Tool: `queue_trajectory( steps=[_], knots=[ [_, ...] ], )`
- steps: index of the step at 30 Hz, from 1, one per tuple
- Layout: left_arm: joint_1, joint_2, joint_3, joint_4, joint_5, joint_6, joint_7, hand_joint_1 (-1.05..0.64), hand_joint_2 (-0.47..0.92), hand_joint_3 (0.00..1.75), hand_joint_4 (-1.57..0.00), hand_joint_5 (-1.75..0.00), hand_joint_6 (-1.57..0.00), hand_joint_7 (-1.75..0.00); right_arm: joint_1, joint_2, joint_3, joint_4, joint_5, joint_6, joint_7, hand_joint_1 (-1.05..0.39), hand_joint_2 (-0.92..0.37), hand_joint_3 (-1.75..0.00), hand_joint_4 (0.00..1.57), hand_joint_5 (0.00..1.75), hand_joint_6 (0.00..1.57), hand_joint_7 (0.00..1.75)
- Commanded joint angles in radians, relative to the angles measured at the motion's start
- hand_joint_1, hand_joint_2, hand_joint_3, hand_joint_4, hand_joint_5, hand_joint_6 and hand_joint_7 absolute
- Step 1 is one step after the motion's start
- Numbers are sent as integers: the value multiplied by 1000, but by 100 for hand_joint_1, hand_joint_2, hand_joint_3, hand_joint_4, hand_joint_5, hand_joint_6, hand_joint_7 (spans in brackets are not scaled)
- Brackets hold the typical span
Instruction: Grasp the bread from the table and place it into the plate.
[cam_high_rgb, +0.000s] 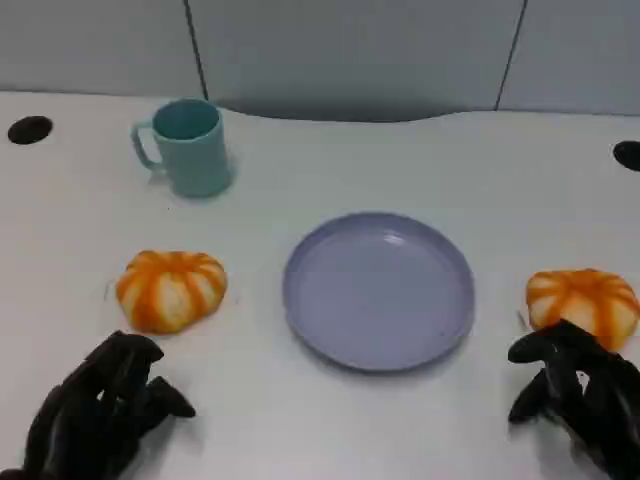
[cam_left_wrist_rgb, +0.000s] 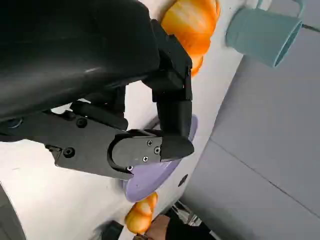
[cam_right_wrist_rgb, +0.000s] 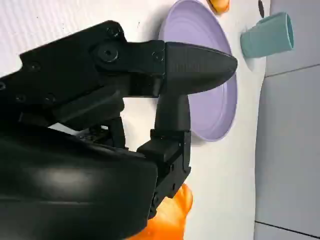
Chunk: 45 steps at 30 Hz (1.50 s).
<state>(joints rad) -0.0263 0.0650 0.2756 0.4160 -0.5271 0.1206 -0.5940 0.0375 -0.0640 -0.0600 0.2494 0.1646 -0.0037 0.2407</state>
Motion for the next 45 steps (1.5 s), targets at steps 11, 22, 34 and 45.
queue_trajectory(
  steps=[11, 22, 34, 45],
  knots=[
    [5, 14, 5, -8, 4, 7, 6, -47, 92, 41, -54, -175, -44, -156, 3, -14, -7, -3, -5, 5, -3, -30, -92, -55, 54, 172, 45, 150],
    [64, 77, -88, -201, 462, -481, 194, -51, 92, 45, -58, -175, -49, -151, -7, 2, -3, -5, 9, 38, -12, -30, -92, -56, 53, 173, 43, 149],
    [-5, 390, -200, -458, 1346, -574, 567, -56, 90, 3, -40, -83, -65, -19, -24, 28, 7, 6, 1, 42, -23, -32, -92, -56, 52, 174, 43, 151],
    [-286, 482, -401, -138, 1414, -455, 539, -78, 84, 0, 0, -2, -10, 0, -5, 29, 30, -37, -30, 63, -44, -28, -92, -57, 53, 175, 43, 152]
  ],
)
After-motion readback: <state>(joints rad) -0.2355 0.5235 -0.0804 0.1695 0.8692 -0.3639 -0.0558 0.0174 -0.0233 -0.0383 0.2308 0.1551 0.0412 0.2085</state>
